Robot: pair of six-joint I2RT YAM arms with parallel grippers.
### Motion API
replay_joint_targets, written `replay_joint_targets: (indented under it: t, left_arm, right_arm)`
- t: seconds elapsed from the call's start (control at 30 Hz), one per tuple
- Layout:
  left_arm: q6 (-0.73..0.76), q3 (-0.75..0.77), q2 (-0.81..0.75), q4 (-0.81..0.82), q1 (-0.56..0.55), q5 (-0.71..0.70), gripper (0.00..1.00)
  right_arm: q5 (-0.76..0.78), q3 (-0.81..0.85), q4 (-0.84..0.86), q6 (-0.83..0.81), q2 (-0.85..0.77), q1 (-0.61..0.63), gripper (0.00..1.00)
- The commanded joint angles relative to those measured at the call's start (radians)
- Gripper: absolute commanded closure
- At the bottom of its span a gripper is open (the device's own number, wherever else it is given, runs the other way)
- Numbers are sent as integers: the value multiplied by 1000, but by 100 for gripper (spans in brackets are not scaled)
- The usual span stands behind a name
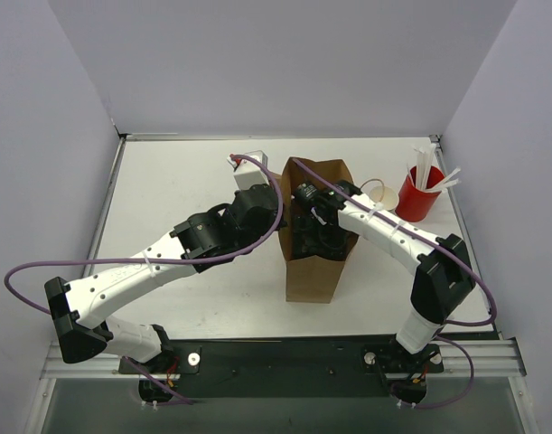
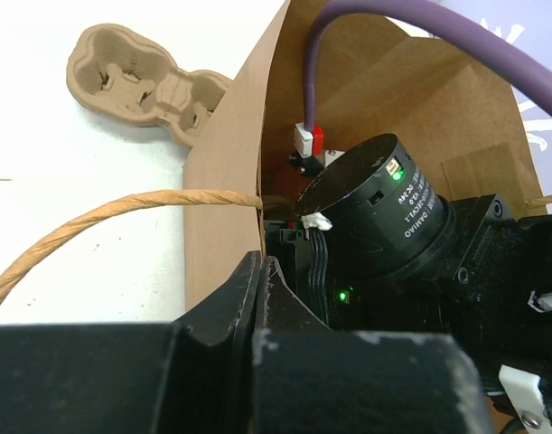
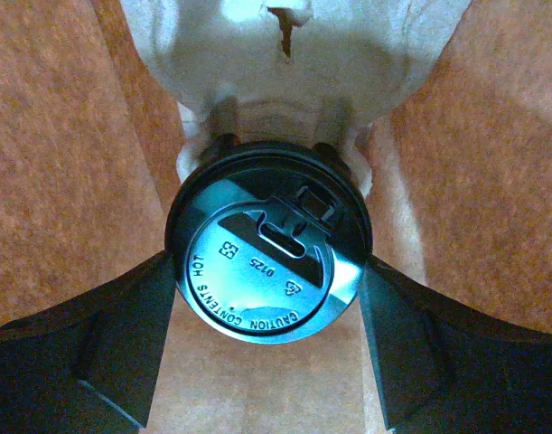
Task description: Pack the takeout coffee
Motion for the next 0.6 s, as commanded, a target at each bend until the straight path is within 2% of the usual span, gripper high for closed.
replay_joint_targets:
  t: [0.0,0.57]
  left_arm:
    - [8,47,-3,11,3,-1,100]
    - [0,44,2,16,1,0,100]
  right_arm:
    - [42,-55,-22,1,16,-1,60]
    - [43,-71,-12,-5,23,-1,60]
